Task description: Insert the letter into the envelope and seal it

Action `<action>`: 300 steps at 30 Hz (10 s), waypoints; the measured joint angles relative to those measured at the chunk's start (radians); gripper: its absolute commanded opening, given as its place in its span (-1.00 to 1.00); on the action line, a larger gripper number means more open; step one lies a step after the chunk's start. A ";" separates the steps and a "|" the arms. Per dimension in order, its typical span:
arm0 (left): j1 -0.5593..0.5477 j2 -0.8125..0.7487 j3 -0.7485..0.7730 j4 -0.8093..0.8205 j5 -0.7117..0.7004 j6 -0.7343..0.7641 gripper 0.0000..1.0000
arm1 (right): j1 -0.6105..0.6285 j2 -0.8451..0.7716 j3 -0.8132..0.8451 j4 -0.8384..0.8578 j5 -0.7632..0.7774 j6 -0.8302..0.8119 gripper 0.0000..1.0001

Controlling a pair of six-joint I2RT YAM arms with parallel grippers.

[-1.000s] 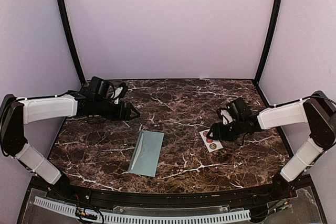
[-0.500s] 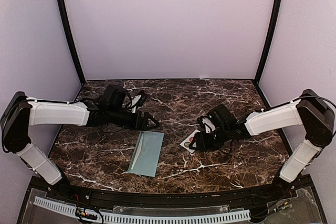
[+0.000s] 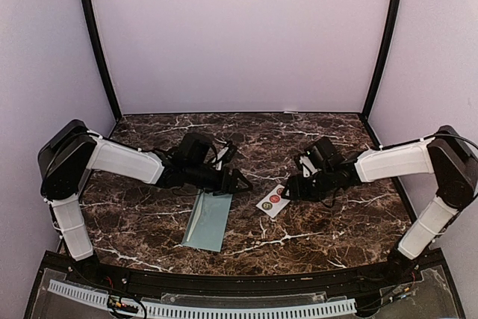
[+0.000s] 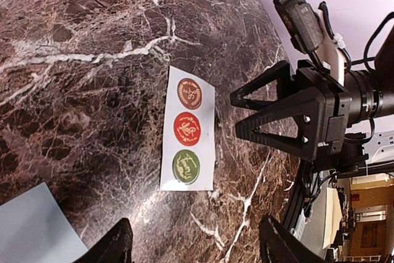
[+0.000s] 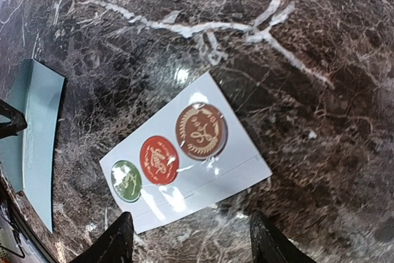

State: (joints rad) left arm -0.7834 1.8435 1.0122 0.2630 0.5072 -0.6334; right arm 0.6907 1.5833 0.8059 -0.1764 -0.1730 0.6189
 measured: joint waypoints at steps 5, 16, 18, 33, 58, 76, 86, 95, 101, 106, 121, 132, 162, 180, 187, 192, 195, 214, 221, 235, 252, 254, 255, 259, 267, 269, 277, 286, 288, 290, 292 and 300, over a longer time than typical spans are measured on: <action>-0.002 0.021 0.015 0.015 0.003 -0.001 0.37 | -0.044 0.060 0.032 0.028 -0.018 -0.042 0.16; -0.002 0.023 0.014 0.015 0.002 0.000 0.34 | -0.056 0.155 0.071 0.115 -0.099 -0.090 0.00; -0.002 0.023 0.014 0.015 0.001 0.000 0.34 | -0.054 0.162 0.071 0.130 -0.120 -0.091 -0.01; -0.029 -0.021 -0.111 0.004 0.010 -0.037 0.29 | 0.087 0.220 0.068 0.269 -0.215 -0.063 0.01; -0.085 -0.075 -0.209 0.038 -0.011 -0.093 -0.29 | 0.277 0.161 0.000 0.312 -0.174 0.260 -0.31; -0.086 0.002 -0.177 0.045 -0.041 -0.066 -0.41 | 0.278 0.218 0.063 0.309 -0.142 0.273 -0.52; -0.090 0.004 -0.177 0.046 -0.053 -0.060 -0.46 | 0.278 0.222 0.063 0.303 -0.114 0.286 -0.53; -0.091 0.007 -0.177 0.048 -0.055 -0.058 -0.52 | 0.278 0.225 0.063 0.303 -0.106 0.300 -0.54; -0.091 0.016 -0.174 0.058 -0.054 -0.059 -0.58 | 0.278 0.236 0.063 0.309 -0.116 0.308 -0.58; -0.091 0.022 -0.169 0.059 -0.052 -0.059 -0.60 | 0.278 0.239 0.051 0.333 -0.134 0.331 -0.61; -0.092 0.024 -0.169 0.060 -0.060 -0.057 -0.64 | 0.278 0.247 0.024 0.407 -0.163 0.370 -0.62; -0.098 -0.050 -0.193 0.024 -0.109 -0.057 -0.52 | 0.317 0.132 0.101 0.167 -0.002 0.240 -0.34; -0.099 -0.131 -0.211 -0.011 -0.107 -0.067 -0.46 | 0.339 0.143 0.136 -0.052 0.221 -0.356 0.55; -0.099 -0.131 -0.211 -0.034 -0.108 -0.067 -0.46 | 0.400 0.232 0.180 0.002 0.285 -0.441 0.45; -0.099 -0.131 -0.211 -0.035 -0.108 -0.067 -0.46 | 0.408 0.247 0.182 0.038 0.303 -0.431 0.11; -0.098 -0.130 -0.211 -0.037 -0.116 -0.067 -0.46 | 0.409 0.254 0.182 0.058 0.309 -0.423 -0.04; -0.098 -0.127 -0.211 -0.037 -0.119 -0.068 -0.46 | 0.409 0.257 0.181 0.068 0.309 -0.418 -0.12; -0.098 -0.040 -0.223 0.034 -0.085 -0.098 -0.48 | 0.409 0.259 0.147 0.153 0.334 -0.320 -0.73; -0.097 -0.026 -0.237 0.086 -0.078 -0.113 -0.51 | 0.374 0.241 0.131 0.166 0.268 -0.212 -0.46; -0.097 -0.026 -0.243 0.098 -0.082 -0.111 -0.54 | 0.282 0.105 0.049 0.080 0.055 0.128 -0.09; -0.097 -0.020 -0.246 0.101 -0.080 -0.109 -0.77 | 0.281 0.200 0.001 0.389 -0.084 0.308 -0.17; -0.097 -0.018 -0.246 0.104 -0.078 -0.109 -0.78 | 0.281 0.207 0.000 0.404 -0.087 0.315 -0.20; -0.097 -0.016 -0.246 0.106 -0.077 -0.109 -0.78 | 0.281 0.211 0.000 0.414 -0.089 0.320 -0.21; -0.097 -0.014 -0.246 0.108 -0.077 -0.109 -0.80 | 0.281 0.216 0.000 0.422 -0.089 0.326 -0.23; -0.097 -0.012 -0.246 0.112 -0.077 -0.109 -0.81 | 0.281 0.177 0.025 0.293 -0.032 0.293 -0.25; -0.097 -0.011 -0.246 0.113 -0.077 -0.109 -0.81 | 0.281 0.166 0.037 0.256 -0.018 0.280 -0.28; -0.097 -0.011 -0.246 0.114 -0.077 -0.109 -0.81 | 0.281 0.158 0.068 0.219 -0.010 0.253 -0.43; -0.097 -0.011 -0.246 0.114 -0.077 -0.109 -0.81 | 0.277 0.218 0.095 0.235 -0.018 0.248 -0.53; -0.097 -0.011 -0.246 0.114 -0.077 -0.109 -0.81 | 0.276 0.230 0.099 0.244 -0.019 0.246 -0.56; -0.097 -0.011 -0.246 0.114 -0.077 -0.109 -0.81 | 0.274 0.239 0.100 0.253 -0.026 0.246 -0.58; -0.097 -0.010 -0.246 0.115 -0.077 -0.109 -0.81 | 0.270 0.245 0.103 0.259 -0.032 0.245 -0.60; -0.097 -0.009 -0.246 0.117 -0.077 -0.109 -0.81 | 0.269 0.267 0.115 0.285 -0.061 0.241 -0.69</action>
State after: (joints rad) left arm -0.8799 1.8347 0.7658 0.3805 0.4305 -0.7422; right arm 0.9592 1.8500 0.9207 0.1085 -0.2344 0.8597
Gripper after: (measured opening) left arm 0.093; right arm 0.169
